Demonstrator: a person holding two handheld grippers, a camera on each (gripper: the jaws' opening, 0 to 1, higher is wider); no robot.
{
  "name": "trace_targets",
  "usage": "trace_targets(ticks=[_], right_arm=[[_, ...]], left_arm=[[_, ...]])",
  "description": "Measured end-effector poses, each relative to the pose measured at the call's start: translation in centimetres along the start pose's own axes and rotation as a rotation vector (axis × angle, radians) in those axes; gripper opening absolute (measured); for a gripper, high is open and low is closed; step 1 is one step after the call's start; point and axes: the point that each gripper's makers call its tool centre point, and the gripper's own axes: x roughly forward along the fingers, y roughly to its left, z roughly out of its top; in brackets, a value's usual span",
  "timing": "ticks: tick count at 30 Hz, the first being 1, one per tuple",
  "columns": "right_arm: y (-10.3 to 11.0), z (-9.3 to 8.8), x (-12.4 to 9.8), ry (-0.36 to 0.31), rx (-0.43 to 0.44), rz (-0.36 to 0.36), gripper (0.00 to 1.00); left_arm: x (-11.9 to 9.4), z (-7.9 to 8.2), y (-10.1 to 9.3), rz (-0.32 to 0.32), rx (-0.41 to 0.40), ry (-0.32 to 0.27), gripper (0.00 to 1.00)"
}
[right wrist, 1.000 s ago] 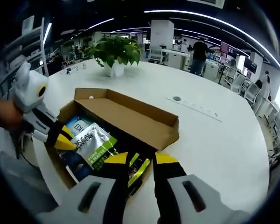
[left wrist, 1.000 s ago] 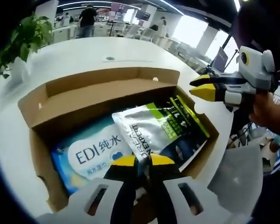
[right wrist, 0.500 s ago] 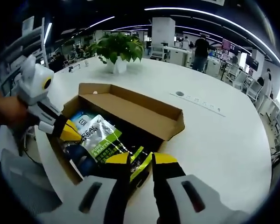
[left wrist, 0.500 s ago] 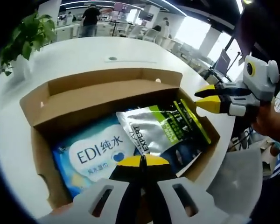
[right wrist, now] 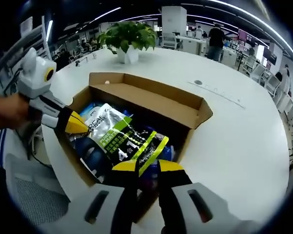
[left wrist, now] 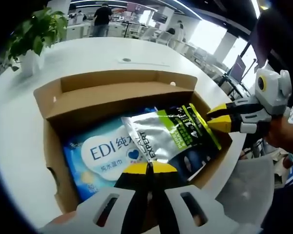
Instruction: Operate the shoe box by opening the lid, removing the specified soft item, and placing it in the target area until the item is outside and the box remains undamaged.
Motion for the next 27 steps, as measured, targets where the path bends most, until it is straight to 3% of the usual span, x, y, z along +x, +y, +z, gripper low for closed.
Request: trace_targets(ticks=[17,27], right_arm=[[1.2,-0.9,1.4,0.1,0.017,0.035,0.07],[1.1,-1.1,2.4,0.107,0.033,0.047,0.05]], left_arm=[[-0.4,-0.6,0.3,-0.004,-0.02,-0.001,0.0],[-0.3,-0.6,0.4,-0.008,-0.011,0.002,0.0]])
